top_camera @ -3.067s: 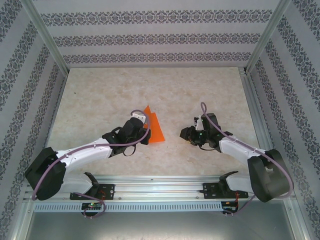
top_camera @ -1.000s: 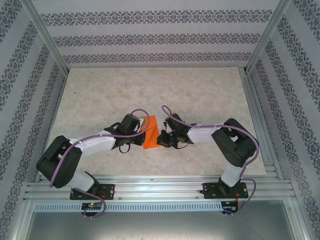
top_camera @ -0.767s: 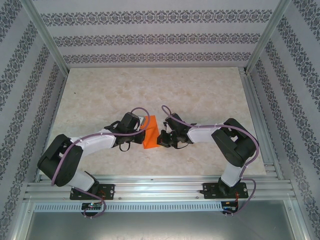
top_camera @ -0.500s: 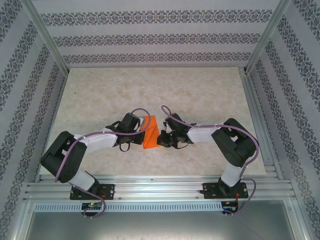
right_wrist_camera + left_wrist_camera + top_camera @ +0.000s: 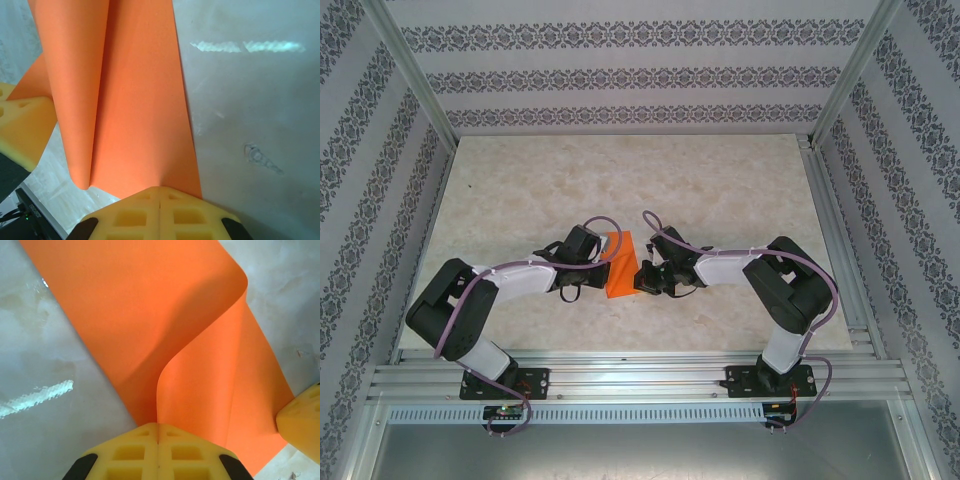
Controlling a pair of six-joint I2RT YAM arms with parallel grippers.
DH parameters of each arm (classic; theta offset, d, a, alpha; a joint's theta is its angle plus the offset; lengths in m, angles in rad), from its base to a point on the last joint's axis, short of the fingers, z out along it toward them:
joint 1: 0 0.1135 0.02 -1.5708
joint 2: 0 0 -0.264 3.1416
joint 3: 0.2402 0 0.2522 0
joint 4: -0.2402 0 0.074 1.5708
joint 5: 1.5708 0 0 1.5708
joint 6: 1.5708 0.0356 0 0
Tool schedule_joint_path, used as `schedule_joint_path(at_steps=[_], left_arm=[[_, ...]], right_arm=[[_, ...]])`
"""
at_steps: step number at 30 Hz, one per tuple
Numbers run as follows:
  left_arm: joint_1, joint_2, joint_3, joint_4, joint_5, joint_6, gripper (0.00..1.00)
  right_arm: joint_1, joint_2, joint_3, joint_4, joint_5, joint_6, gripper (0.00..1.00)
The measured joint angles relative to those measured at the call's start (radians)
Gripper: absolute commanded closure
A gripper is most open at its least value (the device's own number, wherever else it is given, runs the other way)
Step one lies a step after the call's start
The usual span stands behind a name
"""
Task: Fold a paper plane with a square sheet of paper (fold left side to right side)
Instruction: Fold the triangle a second time at the center of the table.
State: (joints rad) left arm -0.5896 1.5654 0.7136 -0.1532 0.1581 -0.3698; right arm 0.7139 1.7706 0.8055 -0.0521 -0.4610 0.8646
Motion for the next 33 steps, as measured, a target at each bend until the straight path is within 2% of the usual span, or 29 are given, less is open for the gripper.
schedule_joint_path(at_steps=[33], left_arm=[[0.000,0.056,0.024,0.017,0.020,0.023,1.00]], right_arm=[[0.000,-0.001,0.010,-0.013,0.000,-0.013,0.93]])
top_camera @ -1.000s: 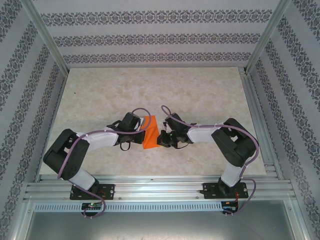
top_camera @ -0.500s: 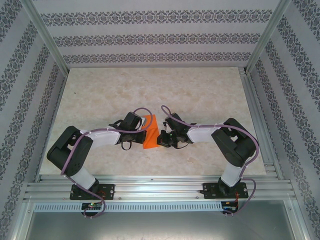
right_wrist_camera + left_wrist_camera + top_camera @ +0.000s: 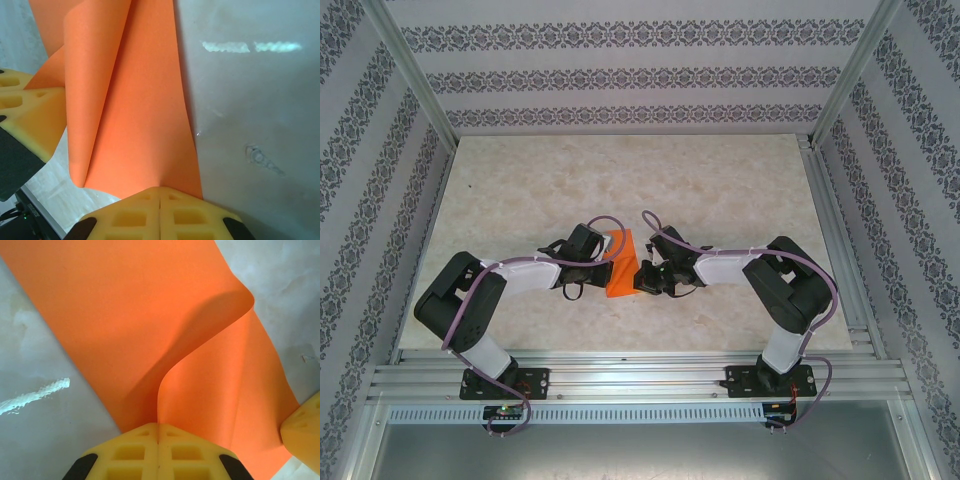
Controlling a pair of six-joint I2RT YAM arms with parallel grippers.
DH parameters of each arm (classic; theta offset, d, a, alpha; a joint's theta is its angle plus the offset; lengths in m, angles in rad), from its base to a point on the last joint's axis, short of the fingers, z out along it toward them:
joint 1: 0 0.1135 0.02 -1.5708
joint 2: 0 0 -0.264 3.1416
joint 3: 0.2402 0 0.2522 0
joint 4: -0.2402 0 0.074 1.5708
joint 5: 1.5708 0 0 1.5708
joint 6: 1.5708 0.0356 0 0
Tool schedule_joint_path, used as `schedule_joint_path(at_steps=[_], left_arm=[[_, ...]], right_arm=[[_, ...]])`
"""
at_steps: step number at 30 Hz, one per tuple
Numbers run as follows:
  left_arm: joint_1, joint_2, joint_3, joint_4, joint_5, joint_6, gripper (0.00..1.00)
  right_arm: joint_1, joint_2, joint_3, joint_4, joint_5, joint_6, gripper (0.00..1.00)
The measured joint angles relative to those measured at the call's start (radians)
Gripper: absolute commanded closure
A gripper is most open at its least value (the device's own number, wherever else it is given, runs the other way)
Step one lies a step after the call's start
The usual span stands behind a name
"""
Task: Fold a paper plane with a square sheet of paper (fold left side to right side)
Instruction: Fold the triangle a second time at the center of the table.
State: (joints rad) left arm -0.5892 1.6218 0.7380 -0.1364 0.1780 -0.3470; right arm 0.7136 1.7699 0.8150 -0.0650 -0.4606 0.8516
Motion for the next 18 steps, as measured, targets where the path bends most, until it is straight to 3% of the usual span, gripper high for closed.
schedule_joint_path(at_steps=[8,18], left_arm=[[0.000,0.000,-0.009,0.018,0.000,0.003,1.00],[0.000,-0.001,-0.015,0.034,0.000,0.003,1.00]], right_arm=[[-0.016,-0.051,0.063,-0.077,0.032,-0.016,0.94],[-0.013,0.029,0.166,0.010,0.031,0.022,0.95]])
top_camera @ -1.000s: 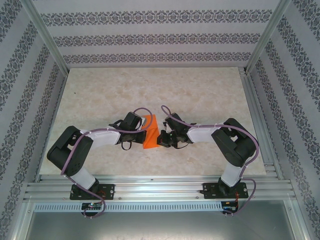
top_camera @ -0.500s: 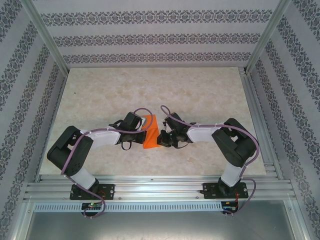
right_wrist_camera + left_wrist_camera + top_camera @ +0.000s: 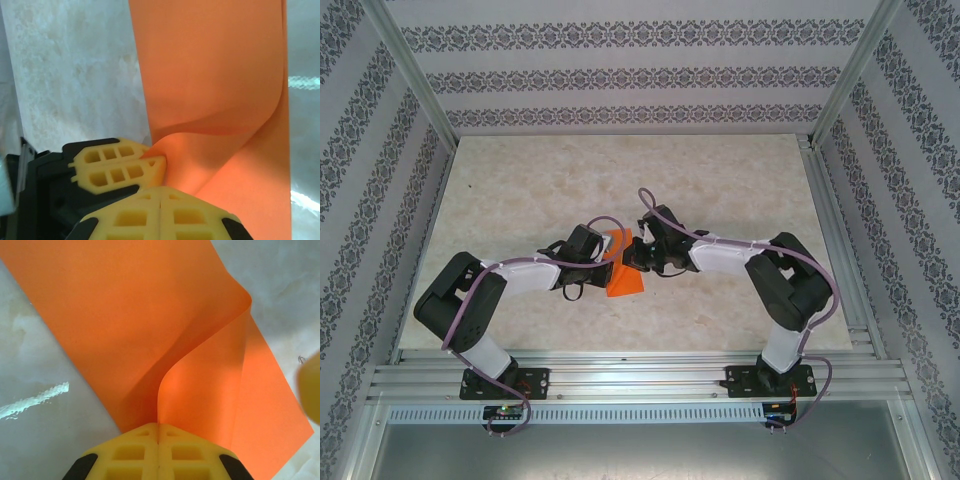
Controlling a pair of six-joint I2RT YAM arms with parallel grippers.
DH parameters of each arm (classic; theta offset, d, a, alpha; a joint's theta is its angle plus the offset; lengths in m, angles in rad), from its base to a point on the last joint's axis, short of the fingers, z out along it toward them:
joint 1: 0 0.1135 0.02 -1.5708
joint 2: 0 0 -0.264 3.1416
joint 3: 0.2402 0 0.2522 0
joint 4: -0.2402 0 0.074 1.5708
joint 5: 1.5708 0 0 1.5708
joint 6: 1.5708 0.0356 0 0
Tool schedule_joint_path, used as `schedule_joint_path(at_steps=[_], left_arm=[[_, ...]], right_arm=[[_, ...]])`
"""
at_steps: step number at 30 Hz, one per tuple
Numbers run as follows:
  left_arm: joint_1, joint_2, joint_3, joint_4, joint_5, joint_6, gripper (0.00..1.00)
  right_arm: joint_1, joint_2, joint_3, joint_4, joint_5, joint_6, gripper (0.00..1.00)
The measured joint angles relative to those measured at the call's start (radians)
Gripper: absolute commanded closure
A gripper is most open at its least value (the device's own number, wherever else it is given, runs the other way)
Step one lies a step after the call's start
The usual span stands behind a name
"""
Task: Fold a paper plane with a square sheet of paper (fold left side to right side)
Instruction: Fold the triangle a second time at the center of the table.
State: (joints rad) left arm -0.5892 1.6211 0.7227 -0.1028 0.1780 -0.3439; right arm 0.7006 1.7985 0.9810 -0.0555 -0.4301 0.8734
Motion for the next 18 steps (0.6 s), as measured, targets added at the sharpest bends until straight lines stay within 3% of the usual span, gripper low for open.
schedule_joint_path(at_steps=[18], left_arm=[[0.000,-0.001,-0.005,0.008,-0.002,0.000,1.00]], right_arm=[[0.024,0.099,0.019,0.043,-0.021,0.027,0.95]])
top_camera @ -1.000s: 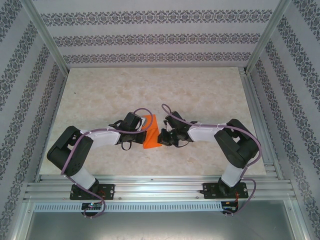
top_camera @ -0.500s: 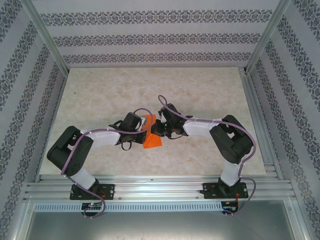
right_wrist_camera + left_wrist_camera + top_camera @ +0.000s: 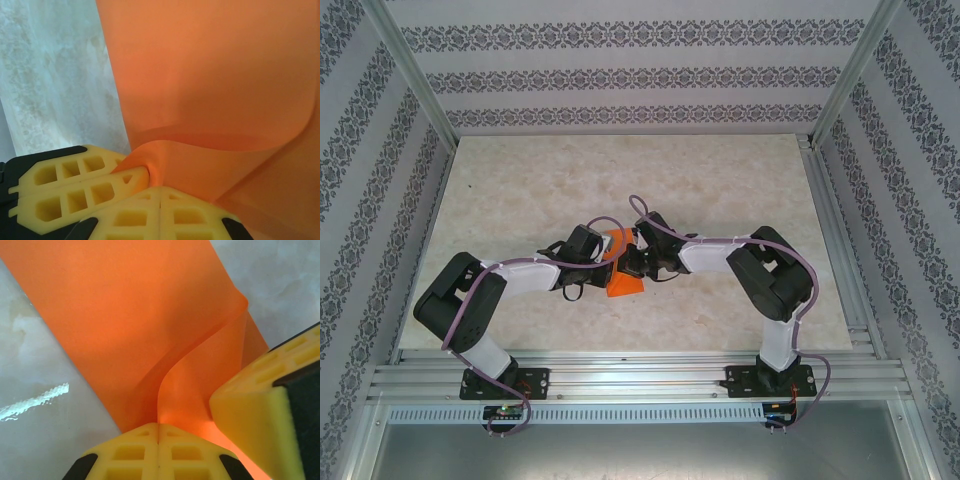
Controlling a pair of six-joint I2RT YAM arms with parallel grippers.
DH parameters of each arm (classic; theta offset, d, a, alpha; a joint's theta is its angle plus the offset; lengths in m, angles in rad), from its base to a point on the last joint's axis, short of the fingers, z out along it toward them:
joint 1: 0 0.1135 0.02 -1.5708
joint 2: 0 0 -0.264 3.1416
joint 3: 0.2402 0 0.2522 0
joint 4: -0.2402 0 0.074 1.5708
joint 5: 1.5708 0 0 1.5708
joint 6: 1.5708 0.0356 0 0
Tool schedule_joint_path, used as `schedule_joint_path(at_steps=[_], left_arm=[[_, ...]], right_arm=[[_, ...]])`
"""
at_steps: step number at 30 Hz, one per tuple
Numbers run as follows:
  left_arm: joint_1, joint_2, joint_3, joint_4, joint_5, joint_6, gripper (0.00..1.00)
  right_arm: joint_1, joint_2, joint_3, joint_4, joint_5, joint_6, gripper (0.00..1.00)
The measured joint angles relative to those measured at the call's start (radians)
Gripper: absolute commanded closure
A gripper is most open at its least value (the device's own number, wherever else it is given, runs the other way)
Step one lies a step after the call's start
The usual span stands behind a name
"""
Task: Fold a paper plane with a square sheet of paper (fold left side to right side)
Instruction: Fold the triangle a second time at the center of the table.
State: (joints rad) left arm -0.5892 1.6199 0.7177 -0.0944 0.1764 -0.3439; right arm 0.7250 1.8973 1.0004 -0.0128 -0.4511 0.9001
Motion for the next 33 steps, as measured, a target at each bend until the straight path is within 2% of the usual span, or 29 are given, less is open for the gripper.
schedule_joint_path(at_steps=[33], left_arm=[[0.000,-0.009,0.003,-0.016,-0.006,0.000,1.00]], right_arm=[[0.000,0.032,-0.009,0.011,0.004,-0.004,0.95]])
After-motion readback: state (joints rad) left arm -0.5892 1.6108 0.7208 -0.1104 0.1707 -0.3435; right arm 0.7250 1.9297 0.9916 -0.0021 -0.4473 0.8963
